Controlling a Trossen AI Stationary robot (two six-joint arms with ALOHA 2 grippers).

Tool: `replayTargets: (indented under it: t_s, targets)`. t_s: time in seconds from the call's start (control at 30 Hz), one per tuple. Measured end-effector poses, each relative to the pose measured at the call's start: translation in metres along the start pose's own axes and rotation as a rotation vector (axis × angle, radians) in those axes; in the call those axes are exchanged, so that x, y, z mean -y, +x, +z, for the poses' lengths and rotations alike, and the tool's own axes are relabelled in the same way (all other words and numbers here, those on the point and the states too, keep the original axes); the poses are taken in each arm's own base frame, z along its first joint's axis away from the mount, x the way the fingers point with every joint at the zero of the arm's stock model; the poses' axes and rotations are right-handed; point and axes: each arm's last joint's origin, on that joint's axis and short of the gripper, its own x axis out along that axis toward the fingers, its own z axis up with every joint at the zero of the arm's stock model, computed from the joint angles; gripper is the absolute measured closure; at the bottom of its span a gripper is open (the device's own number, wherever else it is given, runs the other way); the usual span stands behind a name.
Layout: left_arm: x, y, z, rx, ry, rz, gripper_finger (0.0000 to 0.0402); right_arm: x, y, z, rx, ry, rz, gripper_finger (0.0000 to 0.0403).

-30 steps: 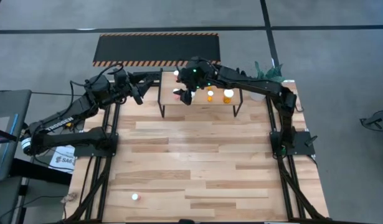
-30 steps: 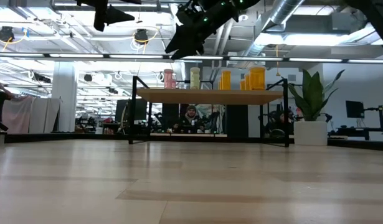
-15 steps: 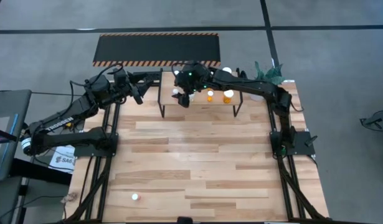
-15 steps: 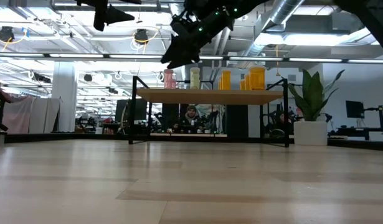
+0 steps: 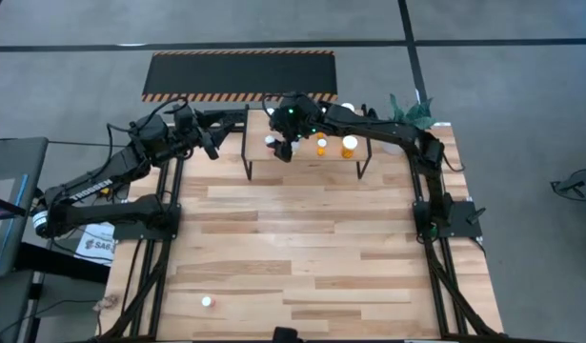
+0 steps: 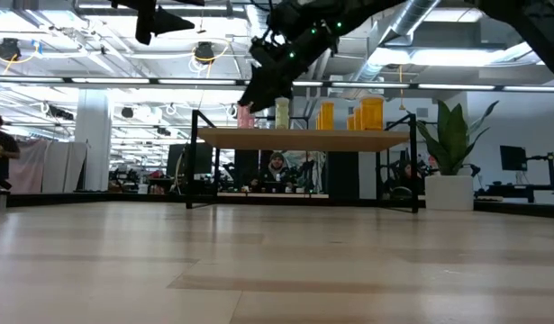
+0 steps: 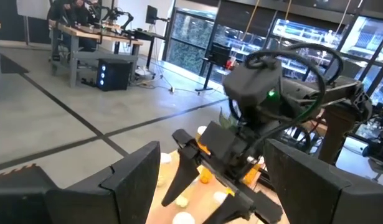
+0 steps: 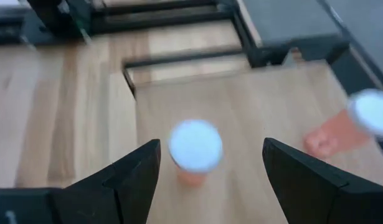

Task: Pick and place medicine bottles onto shelf by color
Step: Put the right pink pill bottle on the shelf aligned with the other small pink pill bottle

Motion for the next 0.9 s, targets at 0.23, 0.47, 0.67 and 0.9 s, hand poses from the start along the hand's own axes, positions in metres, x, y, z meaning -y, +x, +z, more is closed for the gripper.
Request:
replayTargets:
  t_s: [0.23,0.47,0.67,0.9]
  targets:
    - [0.001,0.0,0.003,0.029,-0.002,-0.009,0.0127,-0.006,-0.002,0.003,0.007,-0.014,0.011,0.0101]
    - [0.001,0.0,0.003,0.028,-0.012,-0.01,0.0127,-0.009,-0.002,0.003,0.0,-0.016,0.017,0.0101]
    - [0.001,0.0,0.003,0.026,-0.021,-0.016,0.0127,-0.014,-0.002,0.003,0.002,-0.029,0.026,0.0101]
    - [0.001,0.0,0.003,0.026,-0.043,-0.016,0.0127,-0.014,0.002,0.0,-0.025,-0.027,0.021,0.0101]
